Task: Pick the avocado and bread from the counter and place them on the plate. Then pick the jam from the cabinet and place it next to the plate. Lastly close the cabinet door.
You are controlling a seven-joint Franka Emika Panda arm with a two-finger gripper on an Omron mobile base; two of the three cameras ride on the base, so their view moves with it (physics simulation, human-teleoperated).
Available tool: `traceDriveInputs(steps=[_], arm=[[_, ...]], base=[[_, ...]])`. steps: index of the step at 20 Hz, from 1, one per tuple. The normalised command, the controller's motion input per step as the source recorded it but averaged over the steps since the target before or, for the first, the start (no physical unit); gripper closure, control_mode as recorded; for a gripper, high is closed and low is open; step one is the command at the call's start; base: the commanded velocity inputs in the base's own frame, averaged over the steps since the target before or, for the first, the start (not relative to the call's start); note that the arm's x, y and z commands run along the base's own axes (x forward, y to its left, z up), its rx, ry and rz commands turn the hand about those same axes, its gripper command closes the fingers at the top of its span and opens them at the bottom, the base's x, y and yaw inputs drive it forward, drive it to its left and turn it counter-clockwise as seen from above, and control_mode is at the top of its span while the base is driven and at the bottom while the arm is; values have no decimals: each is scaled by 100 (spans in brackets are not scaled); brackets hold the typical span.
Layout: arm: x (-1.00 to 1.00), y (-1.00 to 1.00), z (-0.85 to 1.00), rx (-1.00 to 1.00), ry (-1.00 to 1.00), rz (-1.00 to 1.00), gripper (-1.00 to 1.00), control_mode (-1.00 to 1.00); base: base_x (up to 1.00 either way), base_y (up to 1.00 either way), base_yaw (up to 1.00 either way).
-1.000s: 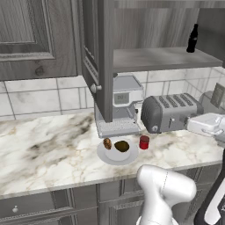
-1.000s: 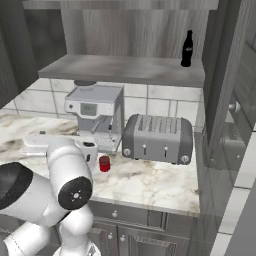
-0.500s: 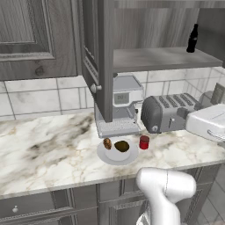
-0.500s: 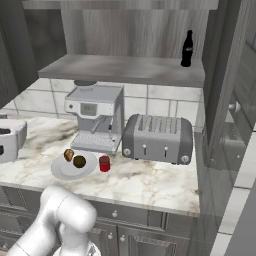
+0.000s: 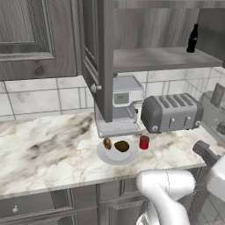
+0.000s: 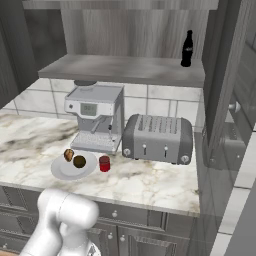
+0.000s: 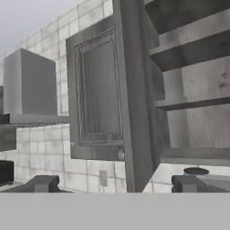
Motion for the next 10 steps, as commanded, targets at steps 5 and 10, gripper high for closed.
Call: traceDriveInputs(steps=[5, 10], arm=[[8, 36, 0, -5, 0, -27, -100, -100], [49, 56, 0, -3, 0, -45, -100, -100]], base=[[0, 0, 0], [0, 0, 0]])
